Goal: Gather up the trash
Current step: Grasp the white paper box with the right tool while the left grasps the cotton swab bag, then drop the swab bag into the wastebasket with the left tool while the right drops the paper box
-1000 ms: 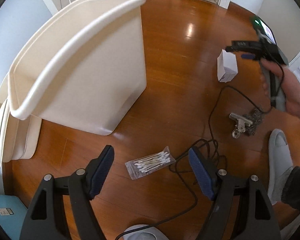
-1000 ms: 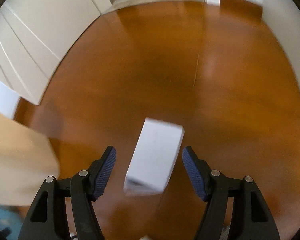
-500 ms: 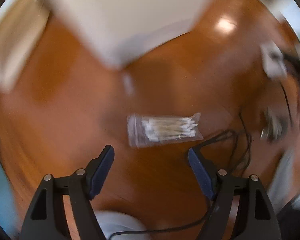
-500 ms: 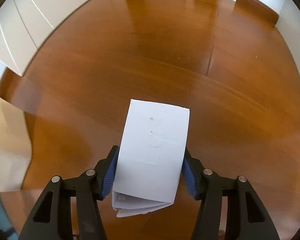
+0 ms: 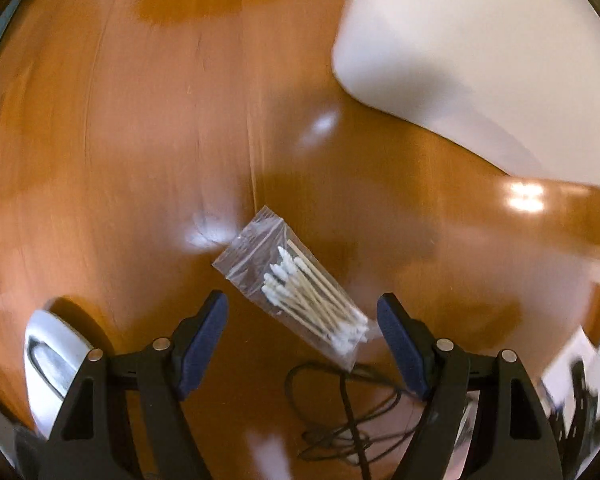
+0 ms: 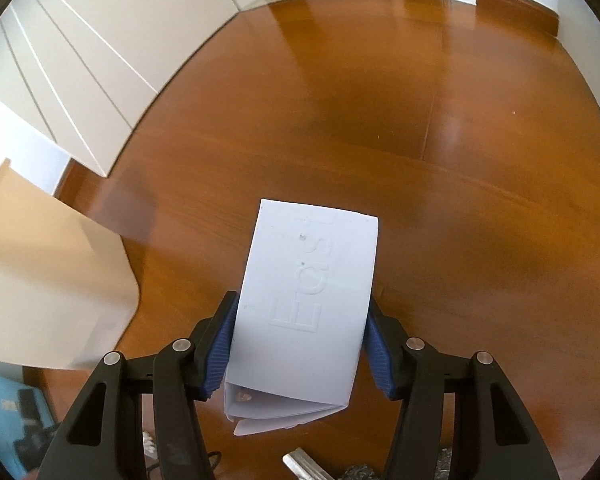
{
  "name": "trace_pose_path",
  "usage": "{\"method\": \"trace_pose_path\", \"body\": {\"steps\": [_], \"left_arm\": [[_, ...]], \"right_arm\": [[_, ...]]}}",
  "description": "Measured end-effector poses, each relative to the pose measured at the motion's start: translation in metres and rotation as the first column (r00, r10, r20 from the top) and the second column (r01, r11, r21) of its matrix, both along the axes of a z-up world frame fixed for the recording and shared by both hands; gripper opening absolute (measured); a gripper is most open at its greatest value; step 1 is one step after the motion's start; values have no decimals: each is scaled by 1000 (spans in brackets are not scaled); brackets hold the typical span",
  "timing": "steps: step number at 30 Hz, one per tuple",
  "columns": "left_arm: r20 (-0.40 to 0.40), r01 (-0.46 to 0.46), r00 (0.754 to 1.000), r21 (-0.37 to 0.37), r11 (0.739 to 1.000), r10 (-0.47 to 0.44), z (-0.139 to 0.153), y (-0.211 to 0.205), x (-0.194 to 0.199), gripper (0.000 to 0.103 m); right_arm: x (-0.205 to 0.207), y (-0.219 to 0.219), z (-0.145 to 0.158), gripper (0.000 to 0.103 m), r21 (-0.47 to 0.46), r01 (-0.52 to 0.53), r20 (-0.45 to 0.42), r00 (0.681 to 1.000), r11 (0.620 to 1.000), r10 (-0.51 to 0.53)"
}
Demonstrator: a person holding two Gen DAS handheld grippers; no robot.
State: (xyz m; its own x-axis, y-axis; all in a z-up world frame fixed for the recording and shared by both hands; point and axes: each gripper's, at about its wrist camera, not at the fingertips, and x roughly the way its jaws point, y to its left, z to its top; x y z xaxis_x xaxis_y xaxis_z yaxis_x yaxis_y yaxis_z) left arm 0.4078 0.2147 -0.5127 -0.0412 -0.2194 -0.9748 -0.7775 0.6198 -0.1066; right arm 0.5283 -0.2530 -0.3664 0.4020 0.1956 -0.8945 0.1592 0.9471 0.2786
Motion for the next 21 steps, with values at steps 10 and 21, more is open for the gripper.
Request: {"method": "trace_pose_path", "body": {"steps": [10, 21], "left_arm": [[-71, 85, 994, 20, 996, -84, -29, -33, 23, 78], [-4, 277, 961, 38, 960, -277, -14, -28, 22, 11]], "right_arm": [[-18, -51, 15, 59, 51, 92, 18, 996, 994, -93], [-19, -60, 21, 60, 83, 116, 34, 992, 990, -119]]}}
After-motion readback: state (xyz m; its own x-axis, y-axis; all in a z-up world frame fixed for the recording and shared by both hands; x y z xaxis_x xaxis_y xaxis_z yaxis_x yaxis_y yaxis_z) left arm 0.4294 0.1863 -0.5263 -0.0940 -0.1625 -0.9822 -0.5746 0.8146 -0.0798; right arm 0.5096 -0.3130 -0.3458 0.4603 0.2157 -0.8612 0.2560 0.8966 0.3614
